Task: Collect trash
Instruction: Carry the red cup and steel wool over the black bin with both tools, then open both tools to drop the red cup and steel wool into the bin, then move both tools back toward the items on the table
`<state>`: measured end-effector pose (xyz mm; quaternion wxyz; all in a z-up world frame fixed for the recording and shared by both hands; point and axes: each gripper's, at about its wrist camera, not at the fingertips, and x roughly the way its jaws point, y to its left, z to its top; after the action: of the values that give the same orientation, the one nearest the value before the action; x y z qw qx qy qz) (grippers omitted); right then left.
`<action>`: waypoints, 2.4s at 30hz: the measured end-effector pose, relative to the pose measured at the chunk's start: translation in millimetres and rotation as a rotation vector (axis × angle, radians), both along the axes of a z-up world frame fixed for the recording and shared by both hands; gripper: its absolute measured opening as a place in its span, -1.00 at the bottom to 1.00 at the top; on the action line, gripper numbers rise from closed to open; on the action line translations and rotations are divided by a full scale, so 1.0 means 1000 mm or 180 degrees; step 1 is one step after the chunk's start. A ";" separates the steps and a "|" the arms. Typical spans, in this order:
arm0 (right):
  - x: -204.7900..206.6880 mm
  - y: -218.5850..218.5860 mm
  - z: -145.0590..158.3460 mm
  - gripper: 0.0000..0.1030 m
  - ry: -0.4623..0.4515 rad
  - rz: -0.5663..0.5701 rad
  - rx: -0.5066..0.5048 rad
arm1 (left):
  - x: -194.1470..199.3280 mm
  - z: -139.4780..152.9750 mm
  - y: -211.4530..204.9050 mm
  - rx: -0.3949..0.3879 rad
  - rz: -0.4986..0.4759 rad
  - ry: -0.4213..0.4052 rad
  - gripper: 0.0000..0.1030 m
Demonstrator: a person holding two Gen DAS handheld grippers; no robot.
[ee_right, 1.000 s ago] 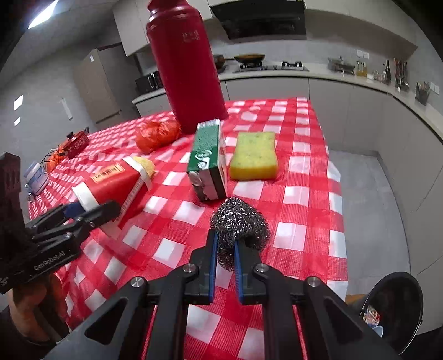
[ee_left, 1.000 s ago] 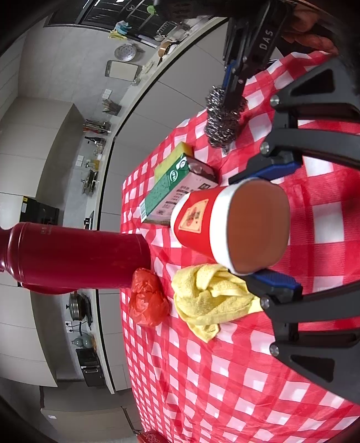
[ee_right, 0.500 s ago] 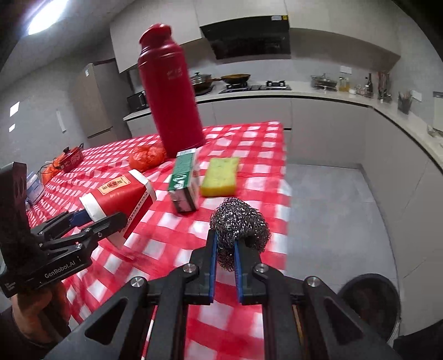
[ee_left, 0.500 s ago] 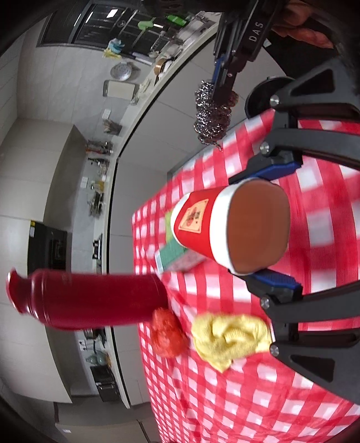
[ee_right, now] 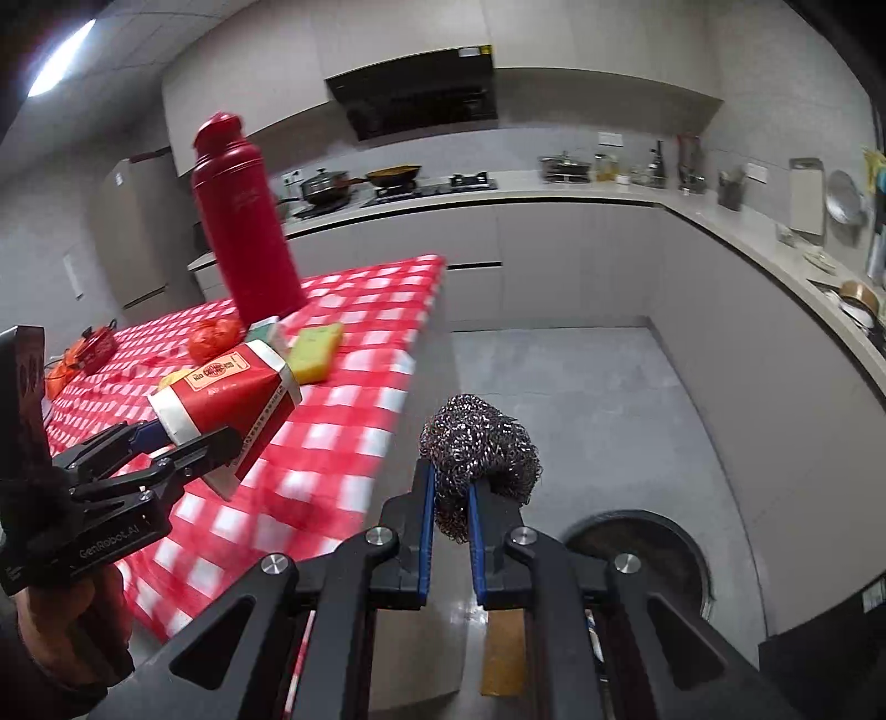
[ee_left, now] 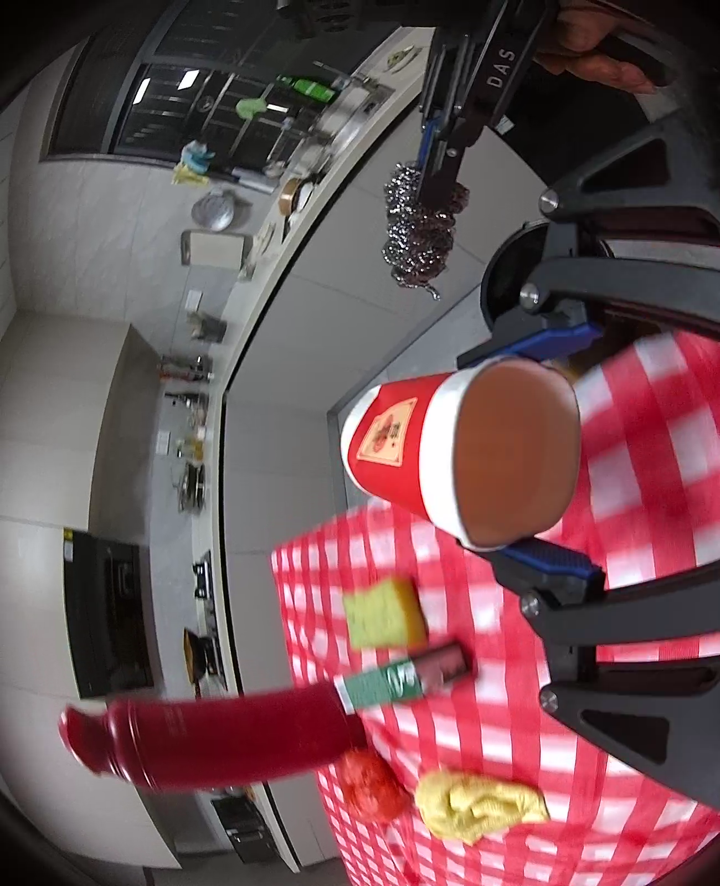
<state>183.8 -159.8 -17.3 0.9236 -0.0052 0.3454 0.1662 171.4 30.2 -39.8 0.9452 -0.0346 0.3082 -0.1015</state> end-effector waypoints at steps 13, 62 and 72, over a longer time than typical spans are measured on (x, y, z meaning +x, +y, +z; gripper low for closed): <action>-0.012 -0.102 -0.013 -0.78 0.0117 -0.0315 -0.0031 | 0.007 -0.015 -0.091 0.0006 -0.0360 0.0131 0.10; 0.079 -0.206 -0.233 1.00 0.0821 0.0211 -0.0966 | 0.055 -0.170 -0.191 0.0224 0.0239 0.1205 1.00; 0.070 -0.203 -0.224 1.00 0.0784 0.0162 -0.0960 | 0.057 -0.158 -0.195 0.0200 0.0230 0.1101 1.00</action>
<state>254.1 -362.8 -241.0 0.8586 -0.1318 0.4765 0.1352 228.6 -165.0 -197.8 0.8818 -0.0330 0.4678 -0.0503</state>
